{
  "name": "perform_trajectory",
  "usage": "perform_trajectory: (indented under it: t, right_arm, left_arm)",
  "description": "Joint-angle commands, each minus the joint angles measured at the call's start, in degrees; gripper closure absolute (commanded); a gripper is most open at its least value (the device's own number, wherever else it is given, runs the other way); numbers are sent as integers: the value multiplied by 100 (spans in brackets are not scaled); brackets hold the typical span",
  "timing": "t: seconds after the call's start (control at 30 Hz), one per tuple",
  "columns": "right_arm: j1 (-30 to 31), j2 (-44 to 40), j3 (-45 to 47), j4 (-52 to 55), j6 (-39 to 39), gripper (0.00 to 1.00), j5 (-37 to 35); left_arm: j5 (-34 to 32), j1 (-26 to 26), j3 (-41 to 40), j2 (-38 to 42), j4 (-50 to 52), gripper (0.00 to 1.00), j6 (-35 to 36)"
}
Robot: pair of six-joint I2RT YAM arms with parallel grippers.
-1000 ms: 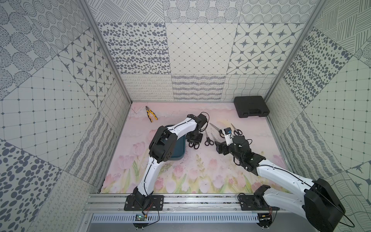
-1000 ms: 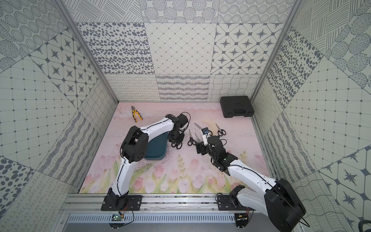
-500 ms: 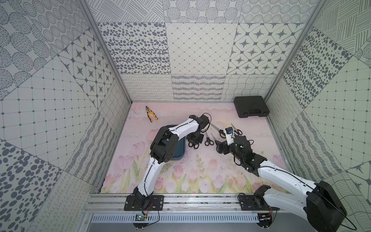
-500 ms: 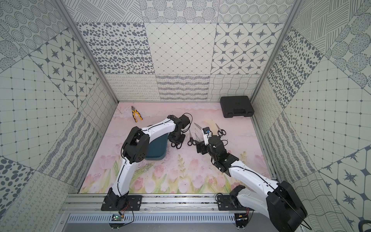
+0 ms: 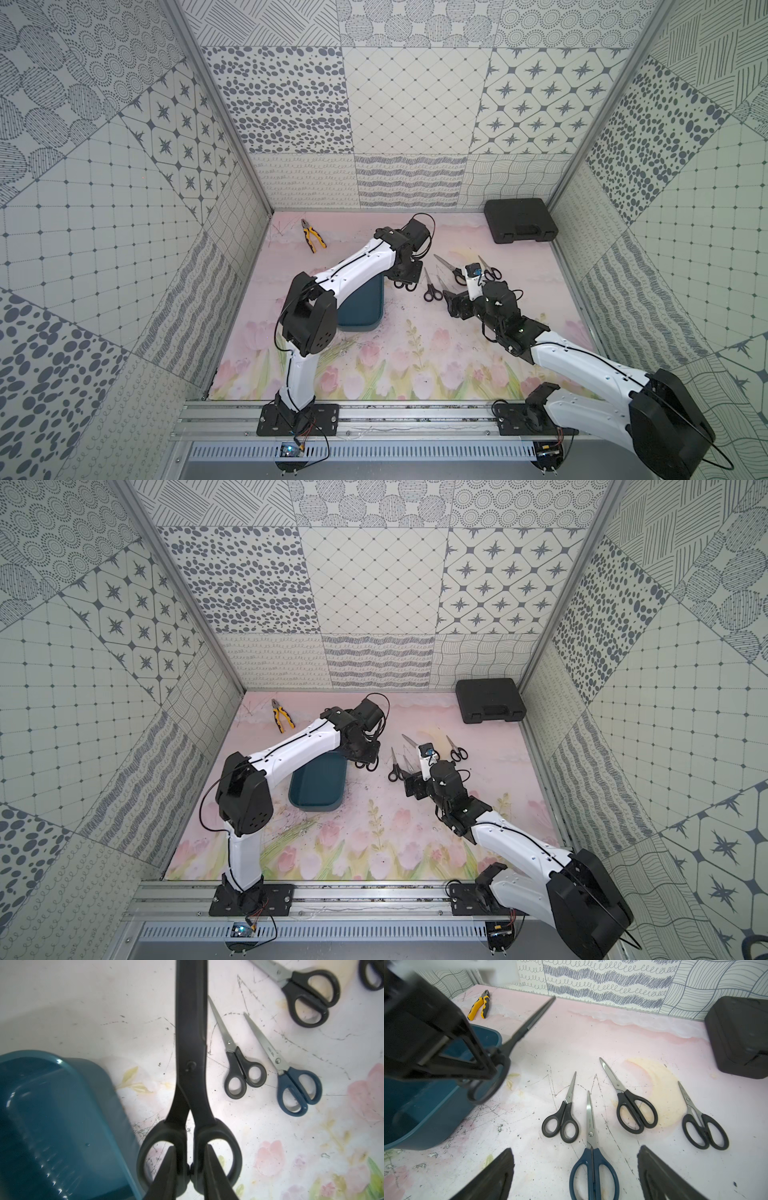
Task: Put the scissors into the storage box
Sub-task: Place the scissors in the storage box, then pick up the scissors from the center of the board.
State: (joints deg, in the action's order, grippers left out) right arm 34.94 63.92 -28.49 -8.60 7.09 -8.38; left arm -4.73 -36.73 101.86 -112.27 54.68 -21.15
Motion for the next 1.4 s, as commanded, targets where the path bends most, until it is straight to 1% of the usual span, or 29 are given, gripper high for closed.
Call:
perform_trajectory:
  t: [0.0, 0.07, 0.17, 0.27, 0.4, 0.53, 0.57, 0.63, 0.7, 0.73, 0.77, 0.8, 0.87, 0.97, 1.07, 1.13, 1.2, 1.27, 1.37]
  right_arm:
    - [83, 213, -218, -166, -3, 6, 230]
    - [185, 337, -399, -180, -176, 6, 492]
    - [407, 514, -512, -244, -331, 6, 703]
    - [546, 749, -601, -309, -316, 5, 735]
    - [697, 1108, -824, -300, -327, 5, 650]
    - [751, 1348, -1040, -132, -196, 5, 464]
    - [754, 1368, -1048, -119, -148, 5, 420]
    - [746, 1360, -1052, -101, -37, 5, 320]
    - [743, 1363, -1078, -16, 59, 5, 241]
    - [743, 1378, -1107, 42, 85, 5, 211]
    - [734, 1414, -1145, 121, 102, 5, 189]
    - [734, 1444, -1171, 176, 102, 5, 189]
    - [721, 1494, -1193, 242, 135, 5, 123]
    - [641, 1451, -1155, 227, 321, 5, -73]
    - [595, 1183, -831, -195, 526, 5, -558]
    - [522, 1061, -737, -216, 699, 5, -1043]
    - [344, 1044, -774, 10, 895, 5, -1179]
    - [71, 1001, -785, 320, 1228, 6, -1228]
    - [-329, 751, -579, 525, 1734, 8, -1243]
  left_arm:
    - [-157, 506, -1065, 1061, 79, 100, -194]
    - [-114, 894, -1756, 1447, 56, 100, -178]
    - [18, 1400, -2538, 1747, 35, 100, -114]
    - [46, 1553, -3056, 1841, -203, 100, -99]
    - [117, 1611, -3312, 1454, -494, 100, -249]
    - [109, 1617, -3225, 879, -728, 100, -250]
    - [75, 1630, -3157, 745, -720, 92, -257]
    - [-32, 1618, -3039, 594, -630, 88, -290]
    - [-104, 1619, -2964, 588, -578, 68, -339]
    - [-125, 1617, -2933, 648, -556, 63, -378]
    - [-125, 1607, -2921, 724, -551, 63, -398]
    - [-133, 1595, -2889, 834, -545, 59, -416]
    - [-227, 1523, -2732, 1044, -372, 52, -475]
    - [-355, 1261, -2318, 1297, -79, 53, -507]
    - [-480, 774, -1803, 1467, 16, 54, -591]
    - [-465, 382, -1467, 1472, -55, 54, -639]
    - [-371, 126, -1158, 1345, -76, 55, -758]
    - [-37, -119, -859, 1091, -295, 56, -889]
    - [223, -526, -260, 531, -444, 56, -1082]
